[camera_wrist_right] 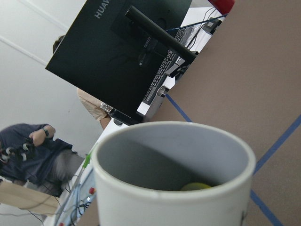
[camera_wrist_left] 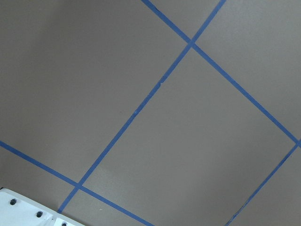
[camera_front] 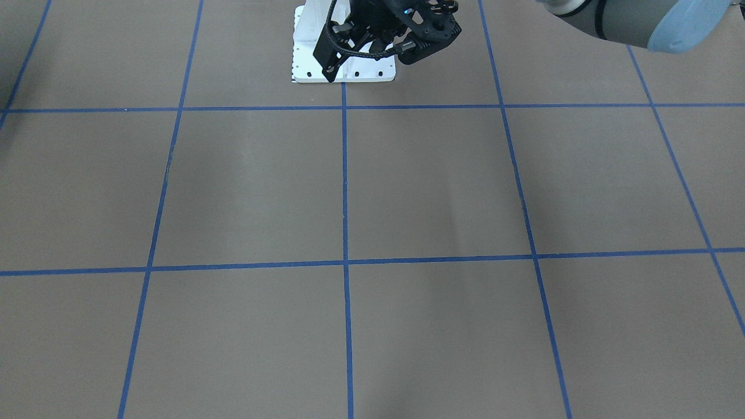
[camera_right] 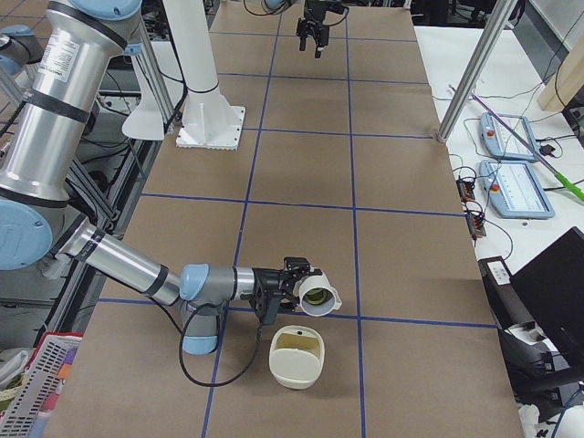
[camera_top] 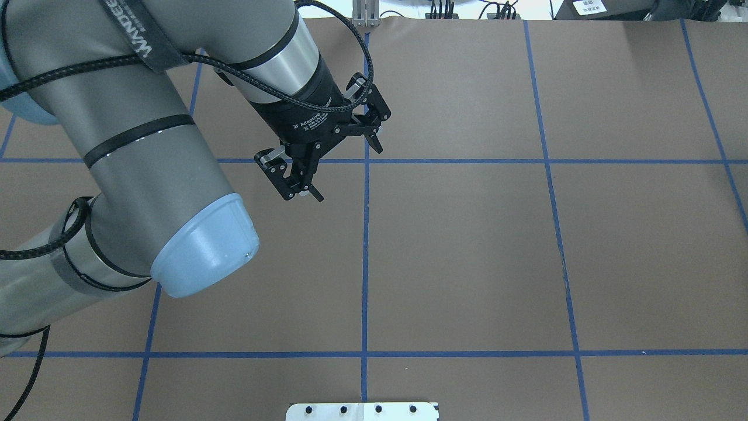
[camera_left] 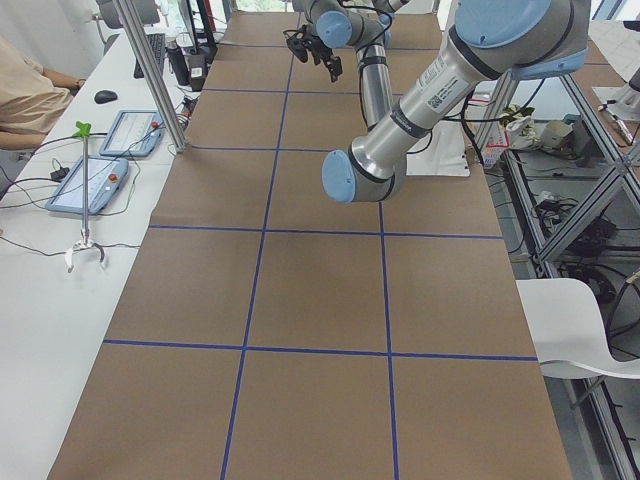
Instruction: Left arm hands cup to right arm to dump lemon
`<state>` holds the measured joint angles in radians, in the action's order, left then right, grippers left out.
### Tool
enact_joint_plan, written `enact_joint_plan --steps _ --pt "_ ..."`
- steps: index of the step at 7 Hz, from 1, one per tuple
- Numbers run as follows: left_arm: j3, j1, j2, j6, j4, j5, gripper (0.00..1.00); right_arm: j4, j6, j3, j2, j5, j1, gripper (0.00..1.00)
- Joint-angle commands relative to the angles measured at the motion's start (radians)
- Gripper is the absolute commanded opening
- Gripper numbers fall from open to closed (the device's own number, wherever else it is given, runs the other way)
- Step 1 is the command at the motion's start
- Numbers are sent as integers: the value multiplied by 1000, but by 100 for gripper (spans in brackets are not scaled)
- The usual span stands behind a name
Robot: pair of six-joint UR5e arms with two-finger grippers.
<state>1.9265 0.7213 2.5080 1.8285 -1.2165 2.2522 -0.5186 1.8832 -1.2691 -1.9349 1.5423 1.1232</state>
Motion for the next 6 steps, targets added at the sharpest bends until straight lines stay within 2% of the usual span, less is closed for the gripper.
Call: enact_joint_plan --steps 1,2,6 --pt "-1 -2 2 -1 0 -39 100 -105 321 69 4 -2 27 7" --pt "0 -2 2 0 0 -40 100 -118 479 104 14 -2 44 7" --pt "0 -2 2 -5 2 -63 100 -169 849 134 27 -4 84 8"
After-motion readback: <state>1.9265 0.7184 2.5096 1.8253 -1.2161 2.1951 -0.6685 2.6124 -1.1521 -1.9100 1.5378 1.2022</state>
